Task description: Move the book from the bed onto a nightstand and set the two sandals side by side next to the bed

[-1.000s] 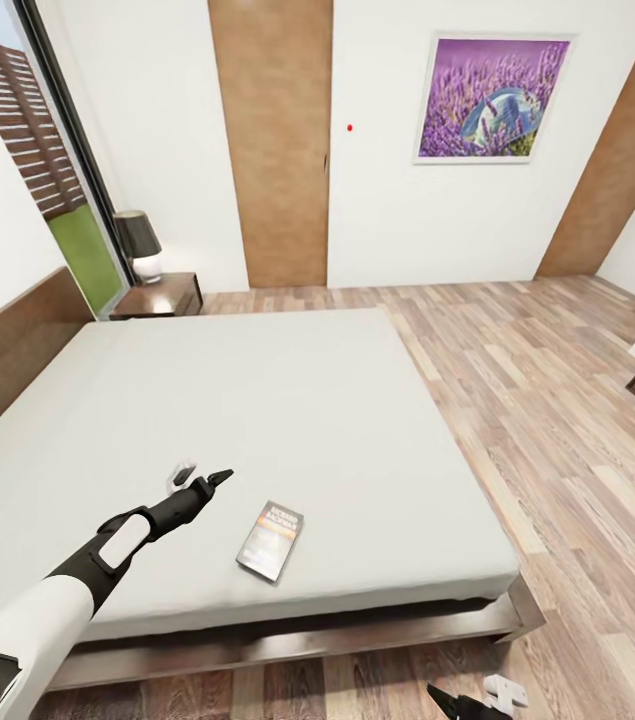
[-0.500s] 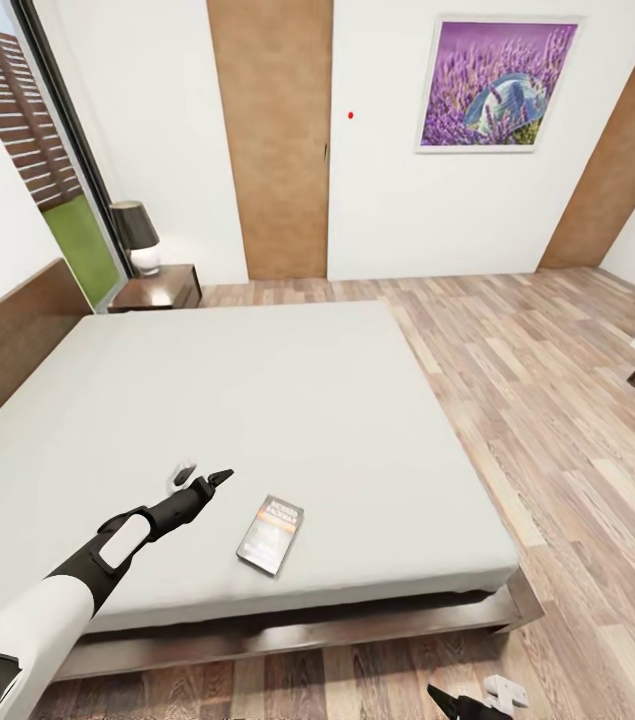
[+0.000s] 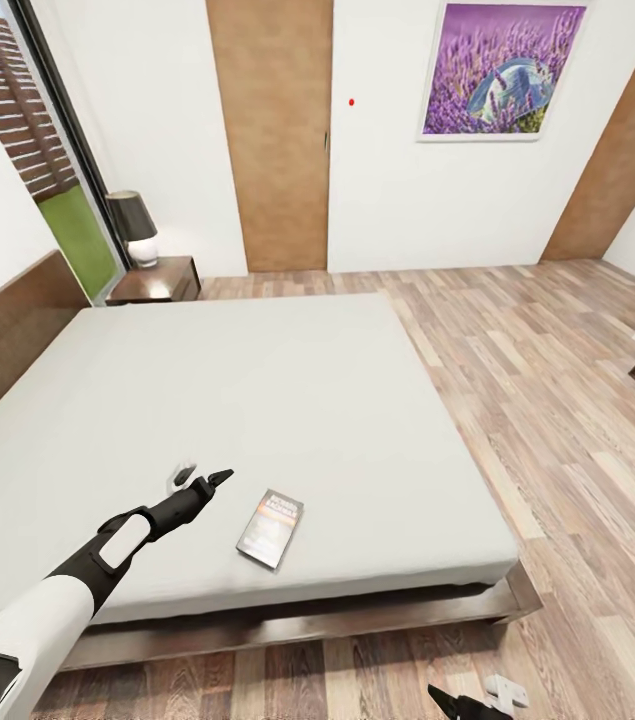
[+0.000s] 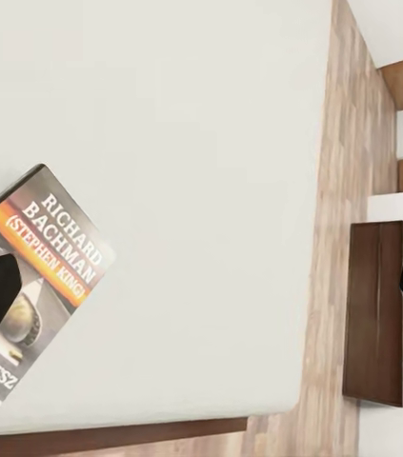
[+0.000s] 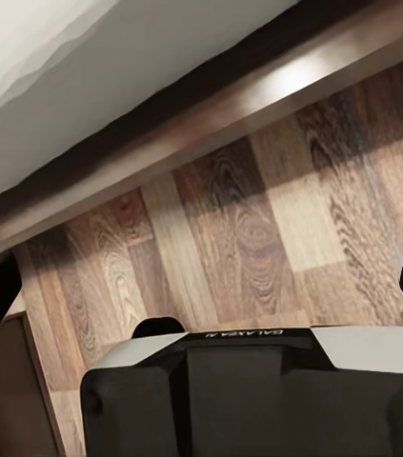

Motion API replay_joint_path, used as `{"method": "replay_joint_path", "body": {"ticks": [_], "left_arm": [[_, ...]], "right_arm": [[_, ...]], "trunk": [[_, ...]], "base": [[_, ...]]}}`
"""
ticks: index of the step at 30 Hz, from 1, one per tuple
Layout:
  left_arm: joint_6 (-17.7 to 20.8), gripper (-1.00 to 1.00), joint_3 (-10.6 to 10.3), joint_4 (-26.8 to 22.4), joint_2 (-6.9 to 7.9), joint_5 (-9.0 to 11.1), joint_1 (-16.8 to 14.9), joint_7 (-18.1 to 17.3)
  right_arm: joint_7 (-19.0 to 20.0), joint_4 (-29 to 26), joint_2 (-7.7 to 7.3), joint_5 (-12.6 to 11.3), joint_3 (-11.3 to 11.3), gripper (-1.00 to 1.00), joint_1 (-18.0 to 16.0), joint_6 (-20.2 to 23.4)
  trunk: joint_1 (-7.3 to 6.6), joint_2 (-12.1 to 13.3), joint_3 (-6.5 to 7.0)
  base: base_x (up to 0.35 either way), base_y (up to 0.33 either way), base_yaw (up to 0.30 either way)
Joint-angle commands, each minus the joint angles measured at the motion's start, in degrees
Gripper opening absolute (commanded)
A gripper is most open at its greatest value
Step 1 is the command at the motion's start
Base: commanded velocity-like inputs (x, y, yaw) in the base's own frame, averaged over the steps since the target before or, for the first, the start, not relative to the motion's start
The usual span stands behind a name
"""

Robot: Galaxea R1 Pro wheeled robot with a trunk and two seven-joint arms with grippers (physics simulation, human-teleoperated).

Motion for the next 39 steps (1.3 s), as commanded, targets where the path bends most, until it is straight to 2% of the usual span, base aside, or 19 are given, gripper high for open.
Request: {"method": "replay_joint_path", "body": {"ticks": [1, 39], "left_arm": [[0.27, 1.0, -0.23, 0.0, 0.05, 0.51, -0.05, -0.05], [0.44, 1.0, -0.24, 0.0, -0.03, 0.59, -0.05, -0.14]], "right_arm": [[0.17, 0.1, -0.05, -0.56, 0.27, 1.0, -0.06, -0.13], [0.17, 0.1, -0.02, -0.56, 0.19, 1.0, -0.09, -0.07]], "trunk": [[0.03, -0.11, -0.19], [0.03, -0.11, -3.62]], "base": [[0.0, 0.0, 0.0], [0.0, 0.0, 0.0]]}}
